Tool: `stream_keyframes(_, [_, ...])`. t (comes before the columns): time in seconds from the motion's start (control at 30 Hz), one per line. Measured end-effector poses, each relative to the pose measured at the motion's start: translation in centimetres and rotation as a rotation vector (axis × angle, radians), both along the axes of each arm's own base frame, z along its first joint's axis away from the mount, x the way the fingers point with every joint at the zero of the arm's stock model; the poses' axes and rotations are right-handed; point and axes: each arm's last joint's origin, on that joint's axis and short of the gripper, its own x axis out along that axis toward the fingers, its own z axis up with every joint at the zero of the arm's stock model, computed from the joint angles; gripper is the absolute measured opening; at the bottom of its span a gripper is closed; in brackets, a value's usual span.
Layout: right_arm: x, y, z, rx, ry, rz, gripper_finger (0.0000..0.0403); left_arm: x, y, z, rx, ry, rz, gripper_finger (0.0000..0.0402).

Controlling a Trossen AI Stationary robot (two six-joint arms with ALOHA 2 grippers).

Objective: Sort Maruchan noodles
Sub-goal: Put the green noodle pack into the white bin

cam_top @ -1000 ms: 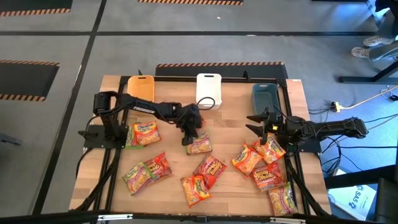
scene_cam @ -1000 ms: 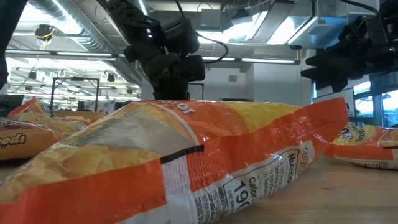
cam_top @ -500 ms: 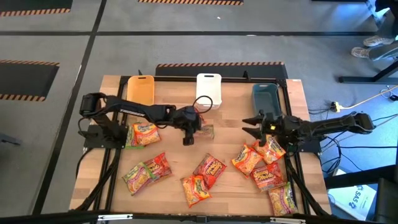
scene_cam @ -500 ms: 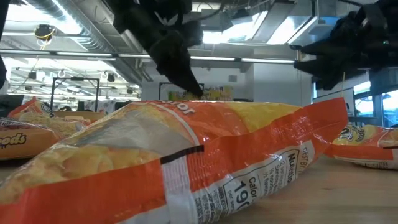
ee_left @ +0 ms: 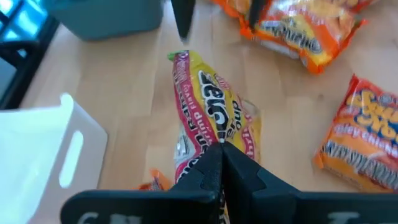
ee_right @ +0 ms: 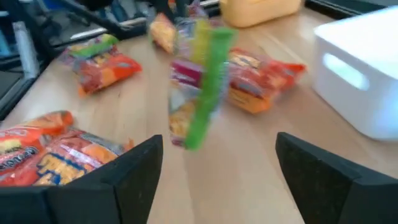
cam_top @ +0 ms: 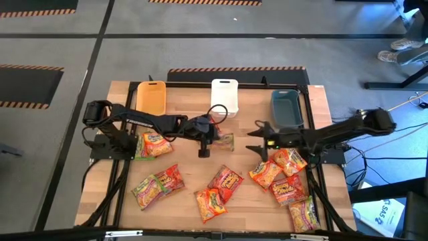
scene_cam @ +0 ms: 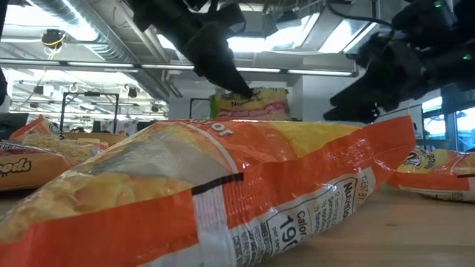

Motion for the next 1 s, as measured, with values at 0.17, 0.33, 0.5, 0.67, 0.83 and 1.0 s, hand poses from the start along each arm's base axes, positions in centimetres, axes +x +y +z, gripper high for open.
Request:
stream_keyframes(0.17, [2.2, 0.2, -0.8, -0.027, -0.056, 0.045, 0.03, 0.1, -0.2, 0.2, 0.019, -0.02, -0.018, 0.0])
stream_keyframes(0.33, [3.8, -0.1, -1.8, -0.018, -0.086, 0.025, 0.03, 0.3, -0.2, 0.5, 0.019, -0.056, -0.019, 0.0])
stream_keyframes(0.5, [7.0, 0.0, -2.3, 0.011, -0.081, 0.038, 0.0301, 0.6, -0.2, 0.8, 0.02, -0.103, -0.019, 0.0])
stream_keyframes(0.67, [9.4, 0.3, -2.2, -0.001, -0.096, 0.084, 0.0269, 0.6, -0.2, 0.9, 0.02, -0.115, -0.019, 0.0])
stream_keyframes(0.83, [9.7, 0.2, -2.1, -0.058, -0.095, 0.072, 0.0187, 0.6, -0.2, 0.9, 0.016, -0.116, -0.023, 0.0])
stream_keyframes(1.0, [9.7, 0.2, -2.2, -0.085, -0.088, 0.078, 0.011, 0.6, -0.3, 1.0, -0.024, -0.121, -0.009, 0.0013])
